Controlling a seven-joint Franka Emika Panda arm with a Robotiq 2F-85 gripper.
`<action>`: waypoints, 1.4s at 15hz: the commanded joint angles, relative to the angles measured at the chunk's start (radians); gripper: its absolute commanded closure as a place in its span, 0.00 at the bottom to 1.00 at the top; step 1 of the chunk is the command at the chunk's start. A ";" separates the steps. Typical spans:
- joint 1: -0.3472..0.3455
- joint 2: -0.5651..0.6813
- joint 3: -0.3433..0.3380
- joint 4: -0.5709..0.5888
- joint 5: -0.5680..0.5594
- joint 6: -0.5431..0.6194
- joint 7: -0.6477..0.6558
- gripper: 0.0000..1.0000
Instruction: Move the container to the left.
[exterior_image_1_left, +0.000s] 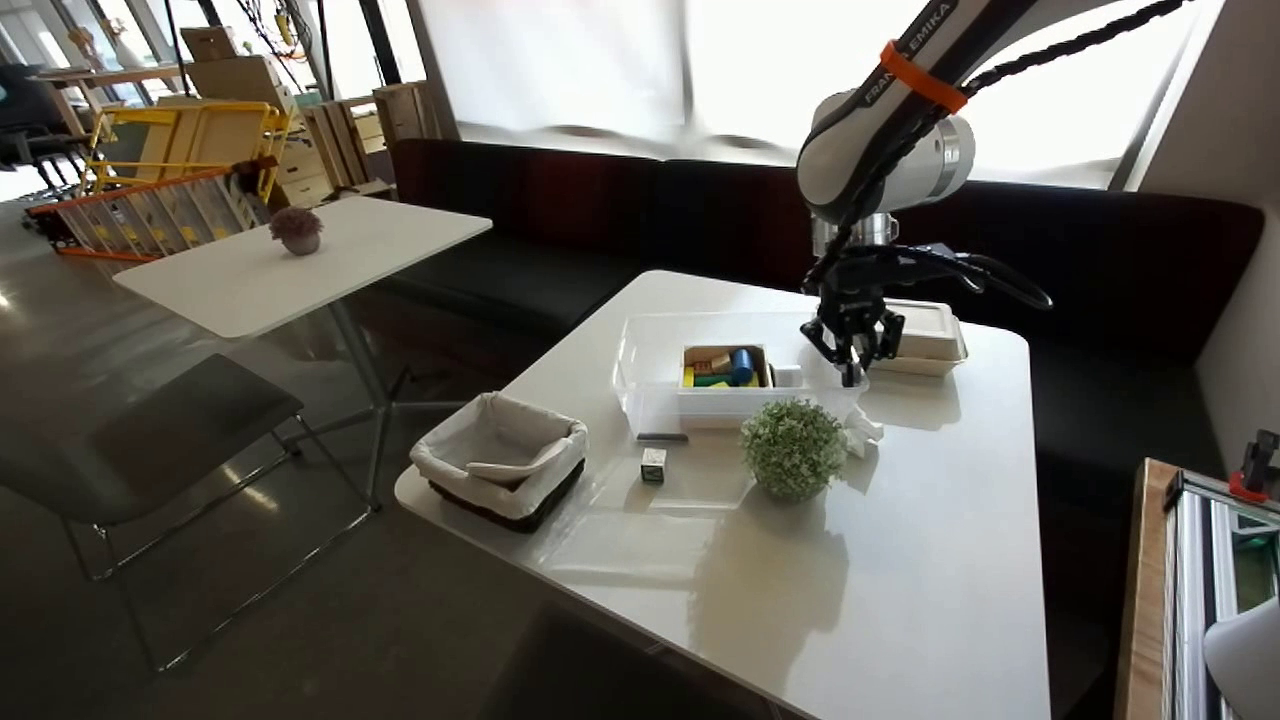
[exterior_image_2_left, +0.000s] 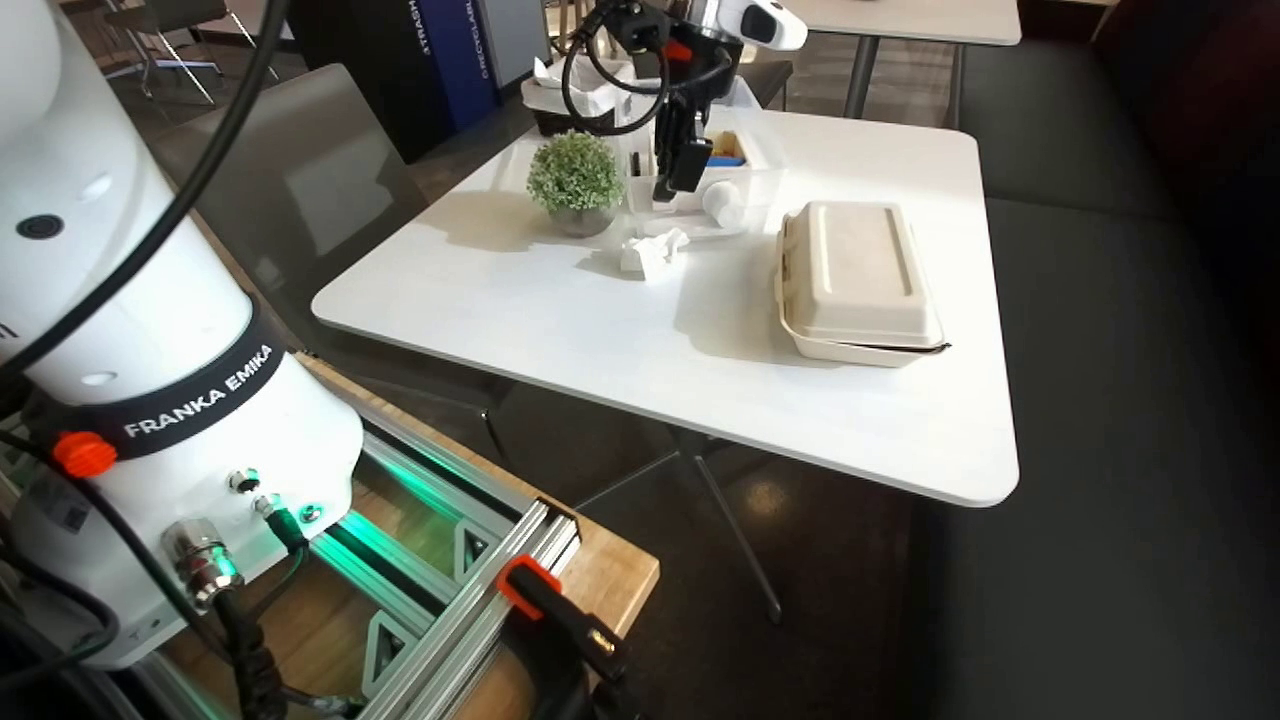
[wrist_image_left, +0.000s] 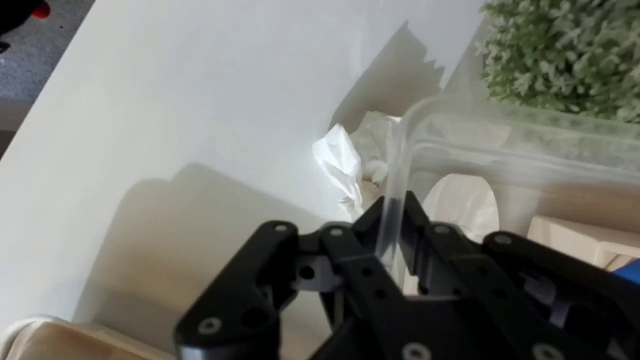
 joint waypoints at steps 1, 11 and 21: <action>0.016 -0.049 -0.001 -0.057 0.036 -0.005 0.085 0.98; 0.033 -0.111 0.010 -0.150 0.095 -0.032 0.178 0.98; 0.031 -0.127 0.040 -0.201 0.180 -0.076 0.134 0.98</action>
